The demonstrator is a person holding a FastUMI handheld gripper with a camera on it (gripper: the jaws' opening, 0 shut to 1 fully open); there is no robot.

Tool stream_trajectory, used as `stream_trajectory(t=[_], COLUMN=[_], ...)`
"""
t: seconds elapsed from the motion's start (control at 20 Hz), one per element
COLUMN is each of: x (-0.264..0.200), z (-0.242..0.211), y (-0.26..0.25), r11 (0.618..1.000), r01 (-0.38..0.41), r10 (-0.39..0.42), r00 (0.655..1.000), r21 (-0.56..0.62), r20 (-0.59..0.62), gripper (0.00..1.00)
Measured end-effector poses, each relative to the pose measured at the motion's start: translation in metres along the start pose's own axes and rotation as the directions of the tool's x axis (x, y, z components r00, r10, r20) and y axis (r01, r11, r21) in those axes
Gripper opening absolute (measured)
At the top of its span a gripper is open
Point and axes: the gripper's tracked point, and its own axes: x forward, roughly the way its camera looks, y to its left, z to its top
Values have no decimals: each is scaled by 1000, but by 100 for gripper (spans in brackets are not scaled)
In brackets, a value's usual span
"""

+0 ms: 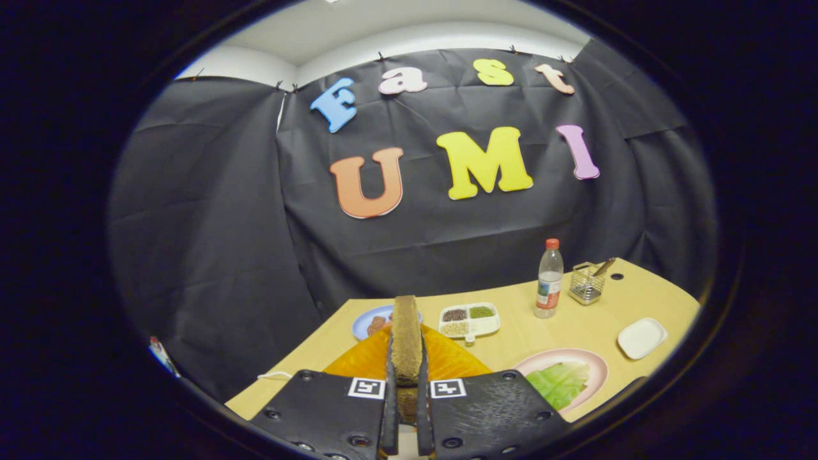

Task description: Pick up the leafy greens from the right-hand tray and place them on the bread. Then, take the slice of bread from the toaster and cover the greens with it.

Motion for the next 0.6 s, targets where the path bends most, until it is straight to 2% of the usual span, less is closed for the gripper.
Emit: stream_trajectory(t=[0.3,0.6], x=[-24,-18], z=[29,-7], y=[-61,-142], r11=[997,985], r01=[17,92], r10=[-20,-94], r00=[998,995], r21=[71,145], r20=[51,10], gripper=[11,11])
